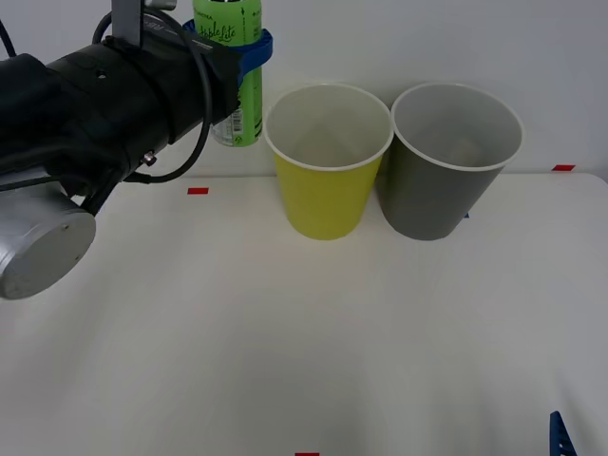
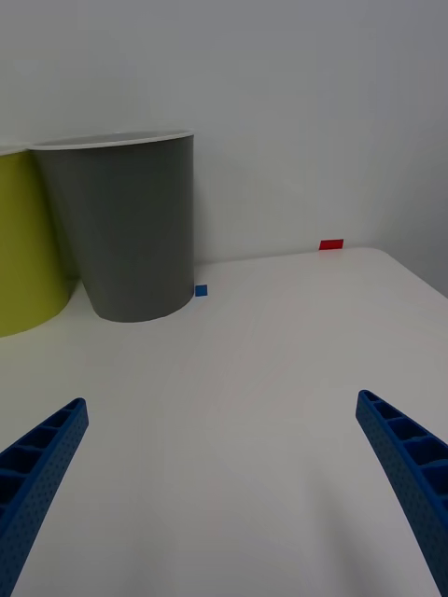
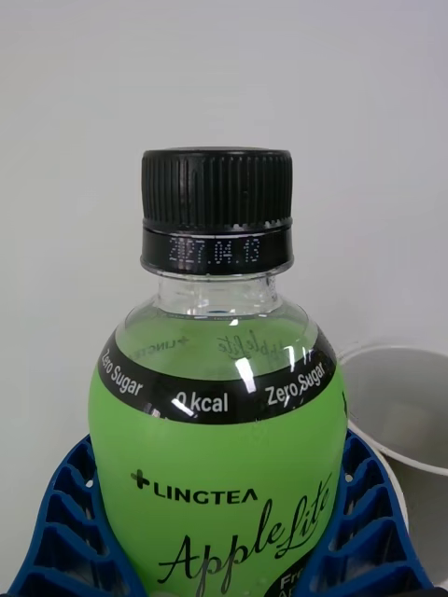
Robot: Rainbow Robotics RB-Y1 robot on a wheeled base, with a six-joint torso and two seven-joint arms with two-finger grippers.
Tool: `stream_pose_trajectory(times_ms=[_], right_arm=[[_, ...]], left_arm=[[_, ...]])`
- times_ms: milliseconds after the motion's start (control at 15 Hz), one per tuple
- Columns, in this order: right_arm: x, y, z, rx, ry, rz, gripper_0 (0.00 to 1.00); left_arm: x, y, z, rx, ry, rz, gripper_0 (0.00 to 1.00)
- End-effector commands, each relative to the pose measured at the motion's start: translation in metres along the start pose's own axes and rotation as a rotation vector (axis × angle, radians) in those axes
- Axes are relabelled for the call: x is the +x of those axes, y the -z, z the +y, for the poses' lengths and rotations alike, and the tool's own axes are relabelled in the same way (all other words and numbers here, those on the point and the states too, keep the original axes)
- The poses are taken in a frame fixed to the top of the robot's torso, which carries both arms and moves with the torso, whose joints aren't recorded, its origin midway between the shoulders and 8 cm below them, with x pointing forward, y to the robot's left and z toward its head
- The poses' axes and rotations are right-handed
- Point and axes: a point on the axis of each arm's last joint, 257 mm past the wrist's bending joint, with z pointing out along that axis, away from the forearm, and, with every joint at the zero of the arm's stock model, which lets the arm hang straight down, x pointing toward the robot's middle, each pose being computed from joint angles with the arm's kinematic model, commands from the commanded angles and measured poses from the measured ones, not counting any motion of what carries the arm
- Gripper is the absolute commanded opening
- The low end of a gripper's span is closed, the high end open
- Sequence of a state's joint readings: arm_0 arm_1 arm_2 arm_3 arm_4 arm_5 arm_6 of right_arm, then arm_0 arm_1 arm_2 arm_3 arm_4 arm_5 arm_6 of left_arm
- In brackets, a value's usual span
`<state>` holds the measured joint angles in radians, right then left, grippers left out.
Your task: Put cans in the gray bin and PET bottles in the light green bin.
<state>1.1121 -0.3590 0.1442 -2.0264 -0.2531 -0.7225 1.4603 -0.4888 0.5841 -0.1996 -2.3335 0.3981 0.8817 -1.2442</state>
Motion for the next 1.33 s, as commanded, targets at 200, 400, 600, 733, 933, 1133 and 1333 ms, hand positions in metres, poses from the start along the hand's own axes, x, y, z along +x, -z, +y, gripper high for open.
stream_pose_trajectory(times_ms=[200,400,600,733,933,1133,1333], right_arm=[[0.0,0.0,0.0,0.0,0.0,0.0,1.0],[0.0,0.0,0.0,0.0,0.0,0.0,1.0],[0.0,0.0,0.0,0.0,0.0,0.0,1.0],[0.0,0.0,0.0,0.0,0.0,0.0,1.0],[0.0,0.0,0.0,0.0,0.0,0.0,1.0],[0.0,0.0,0.0,0.0,0.0,0.0,1.0],[0.0,0.0,0.0,0.0,0.0,0.0,1.0]], left_arm=[[-0.005,-0.043,-0.016,0.05,-0.007,-0.042,0.12],[-0.005,-0.067,-0.03,0.081,0.016,-0.047,0.12],[-0.001,-0.084,-0.039,0.096,0.038,-0.058,0.11],[0.004,-0.092,-0.04,0.093,0.056,-0.063,0.11],[0.011,-0.103,-0.041,0.083,0.038,-0.092,0.11],[0.015,-0.117,-0.047,0.098,0.049,-0.111,0.11],[0.018,-0.127,-0.057,0.115,0.043,-0.112,0.11]])
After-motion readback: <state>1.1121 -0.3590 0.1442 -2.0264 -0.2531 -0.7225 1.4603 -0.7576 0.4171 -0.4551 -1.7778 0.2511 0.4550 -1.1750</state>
